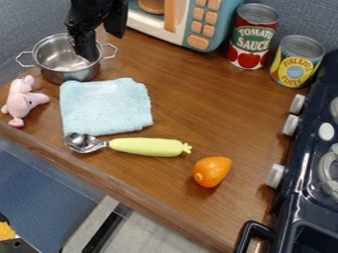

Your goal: Move the green spoon to the rigth top of the table

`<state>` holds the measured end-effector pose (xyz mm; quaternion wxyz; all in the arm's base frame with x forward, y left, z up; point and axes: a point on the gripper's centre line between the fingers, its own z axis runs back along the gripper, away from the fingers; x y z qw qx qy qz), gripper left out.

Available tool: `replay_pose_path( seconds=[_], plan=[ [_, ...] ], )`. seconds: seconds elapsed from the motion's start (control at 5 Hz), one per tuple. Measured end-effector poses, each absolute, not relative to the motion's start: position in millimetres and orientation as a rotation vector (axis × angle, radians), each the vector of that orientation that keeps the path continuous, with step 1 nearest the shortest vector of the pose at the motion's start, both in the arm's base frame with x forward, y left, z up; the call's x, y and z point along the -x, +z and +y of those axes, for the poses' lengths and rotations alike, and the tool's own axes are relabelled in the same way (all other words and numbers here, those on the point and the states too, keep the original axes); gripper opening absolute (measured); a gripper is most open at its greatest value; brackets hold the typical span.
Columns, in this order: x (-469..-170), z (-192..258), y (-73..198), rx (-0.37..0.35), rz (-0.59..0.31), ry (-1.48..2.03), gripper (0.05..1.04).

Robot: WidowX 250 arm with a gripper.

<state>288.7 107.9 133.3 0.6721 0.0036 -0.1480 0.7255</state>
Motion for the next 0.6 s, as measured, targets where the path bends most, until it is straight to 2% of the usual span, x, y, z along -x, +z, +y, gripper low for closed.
replay_pose_path(
  seconds=[0.2, 0.4, 0.6],
  plan=[
    [-287, 108, 126, -0.023, -0.311, 1.637, 0.999],
    [-273, 80, 117, -0.051, -0.256, 1.605, 0.999],
    [-264, 63, 123, -0.034, -0.283, 1.582, 0.999]
  ],
)
